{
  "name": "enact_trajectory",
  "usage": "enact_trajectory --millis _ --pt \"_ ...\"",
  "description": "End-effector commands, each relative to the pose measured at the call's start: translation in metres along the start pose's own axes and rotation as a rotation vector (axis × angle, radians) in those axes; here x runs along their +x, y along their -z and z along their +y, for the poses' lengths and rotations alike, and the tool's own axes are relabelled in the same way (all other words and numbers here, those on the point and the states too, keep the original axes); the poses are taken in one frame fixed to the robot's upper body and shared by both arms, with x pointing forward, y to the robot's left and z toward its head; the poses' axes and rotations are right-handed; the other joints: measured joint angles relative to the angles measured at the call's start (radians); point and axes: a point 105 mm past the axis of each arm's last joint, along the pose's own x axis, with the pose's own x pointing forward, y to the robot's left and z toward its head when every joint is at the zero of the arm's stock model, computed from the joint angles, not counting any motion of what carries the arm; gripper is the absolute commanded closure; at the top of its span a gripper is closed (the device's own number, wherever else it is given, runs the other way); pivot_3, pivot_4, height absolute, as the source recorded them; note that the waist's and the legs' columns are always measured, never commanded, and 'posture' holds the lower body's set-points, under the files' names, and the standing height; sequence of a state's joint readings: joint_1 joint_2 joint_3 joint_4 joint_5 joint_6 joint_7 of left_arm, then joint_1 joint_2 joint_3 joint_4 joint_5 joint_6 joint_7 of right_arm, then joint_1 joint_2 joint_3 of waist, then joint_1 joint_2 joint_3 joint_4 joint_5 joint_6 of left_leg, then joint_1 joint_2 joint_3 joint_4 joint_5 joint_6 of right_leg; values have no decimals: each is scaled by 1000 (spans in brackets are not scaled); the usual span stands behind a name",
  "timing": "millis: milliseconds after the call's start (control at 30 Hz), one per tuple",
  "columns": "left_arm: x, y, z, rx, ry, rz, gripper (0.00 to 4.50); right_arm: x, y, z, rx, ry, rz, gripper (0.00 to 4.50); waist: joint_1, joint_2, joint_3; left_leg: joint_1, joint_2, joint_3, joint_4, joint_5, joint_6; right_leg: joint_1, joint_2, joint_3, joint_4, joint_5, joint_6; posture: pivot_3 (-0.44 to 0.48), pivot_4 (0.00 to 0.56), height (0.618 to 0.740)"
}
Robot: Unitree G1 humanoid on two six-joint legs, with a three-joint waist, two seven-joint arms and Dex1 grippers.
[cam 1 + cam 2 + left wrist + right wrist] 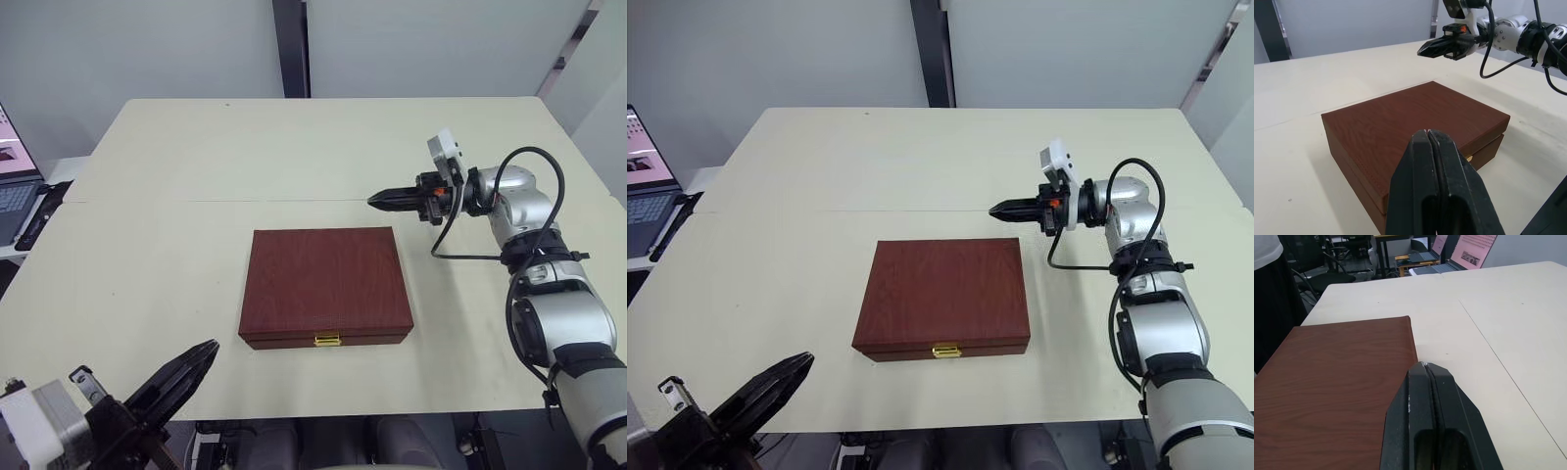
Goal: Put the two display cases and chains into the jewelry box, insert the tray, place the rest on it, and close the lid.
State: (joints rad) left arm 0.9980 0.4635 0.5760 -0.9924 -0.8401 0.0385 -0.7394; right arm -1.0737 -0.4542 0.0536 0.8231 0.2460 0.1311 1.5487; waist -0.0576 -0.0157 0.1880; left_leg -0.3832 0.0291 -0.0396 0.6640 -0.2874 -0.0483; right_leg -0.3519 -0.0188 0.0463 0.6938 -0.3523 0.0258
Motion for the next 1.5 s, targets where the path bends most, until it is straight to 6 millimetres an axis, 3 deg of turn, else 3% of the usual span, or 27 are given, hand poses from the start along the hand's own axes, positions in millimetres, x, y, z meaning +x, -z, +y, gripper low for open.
enact_trajectory --millis 33,67,167,433,567,600,767,867,1200,1500 --pt "3 -1 10 -13 -33 27 4500 -11 -6 -3 -48 54 -14 4481 1 0 0 0 0 0 0 0 0 0 0 0 0 0 0 0 150 740" --pt "5 -1 15 -10 -43 30 4500 -14 -5 -3 -45 74 -20 4481 1 0 0 0 0 0 0 0 0 0 0 0 0 0 0 0 150 740" --pt "9 2 35 0 -90 62 3930 -31 4 -2 -28 142 -22 3929 8 0 0 0 -1 -1 0 0 0 1 0 -1 0 0 0 0 150 740" --pt "23 17 89 -1 -151 139 1315 -79 32 10 -13 346 31 1692 11 0 0 0 0 -1 0 0 0 1 0 -2 2 0 0 0 150 740" --pt "23 33 129 -28 -227 195 14 -106 47 24 1 450 68 403 9 0 0 0 0 0 0 0 0 0 0 -2 2 0 0 0 150 740" --pt "22 38 140 -37 -243 209 0 -112 53 29 6 480 84 42 10 0 0 0 0 -1 0 0 0 0 0 -2 2 0 0 0 150 740" --pt "22 51 174 -55 -271 242 0 -127 69 52 48 597 95 13 16 0 0 0 0 0 0 0 0 0 0 -3 2 0 0 0 150 740" --pt "24 54 185 -64 -258 235 0 -132 76 65 84 639 100 13 14 0 0 1 0 1 1 0 0 0 0 -2 3 0 0 0 150 740" --pt "31 60 200 3 -241 292 0 -153 92 83 147 789 127 13 19 0 0 0 0 0 0 0 0 0 -1 -2 3 0 0 0 150 740" --pt "31 58 202 15 -245 293 0 -155 91 80 148 793 144 13 19 0 0 0 0 0 0 0 0 0 -1 -2 3 0 0 0 150 740"
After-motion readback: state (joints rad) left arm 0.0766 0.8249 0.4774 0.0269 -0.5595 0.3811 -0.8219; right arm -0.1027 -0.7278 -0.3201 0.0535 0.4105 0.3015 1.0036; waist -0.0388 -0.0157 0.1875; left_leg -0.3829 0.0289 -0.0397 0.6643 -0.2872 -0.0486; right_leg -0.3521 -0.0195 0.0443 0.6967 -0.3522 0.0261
